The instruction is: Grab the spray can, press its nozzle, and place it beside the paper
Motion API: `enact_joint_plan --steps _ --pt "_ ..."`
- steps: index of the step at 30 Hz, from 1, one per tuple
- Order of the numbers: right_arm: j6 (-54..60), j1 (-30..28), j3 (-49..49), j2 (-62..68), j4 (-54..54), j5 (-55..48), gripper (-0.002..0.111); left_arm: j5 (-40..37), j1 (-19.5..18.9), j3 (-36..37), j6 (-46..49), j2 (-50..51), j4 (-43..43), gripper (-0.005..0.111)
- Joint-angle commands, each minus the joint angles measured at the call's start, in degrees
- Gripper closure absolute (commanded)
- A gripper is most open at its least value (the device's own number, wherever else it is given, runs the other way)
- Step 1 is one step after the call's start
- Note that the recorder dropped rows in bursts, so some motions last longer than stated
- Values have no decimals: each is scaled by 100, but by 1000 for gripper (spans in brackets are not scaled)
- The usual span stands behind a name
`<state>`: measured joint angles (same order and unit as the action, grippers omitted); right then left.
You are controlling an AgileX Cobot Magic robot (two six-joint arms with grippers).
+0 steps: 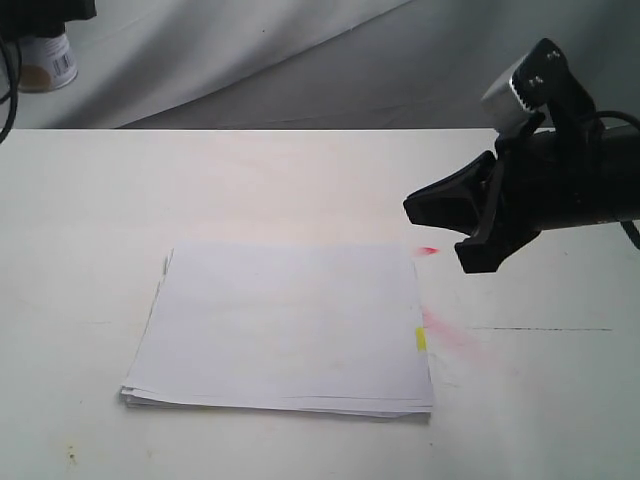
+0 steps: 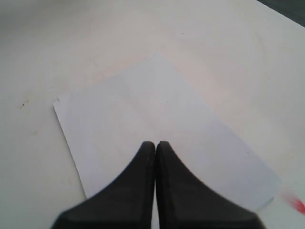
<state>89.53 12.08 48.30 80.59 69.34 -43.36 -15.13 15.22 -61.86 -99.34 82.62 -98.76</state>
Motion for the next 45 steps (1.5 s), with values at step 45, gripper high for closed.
enact_joint_plan --steps 45 --pt "11 -8 -23 -14 27 14 108 5765 -1363 1314 8788 3189 8202 107"
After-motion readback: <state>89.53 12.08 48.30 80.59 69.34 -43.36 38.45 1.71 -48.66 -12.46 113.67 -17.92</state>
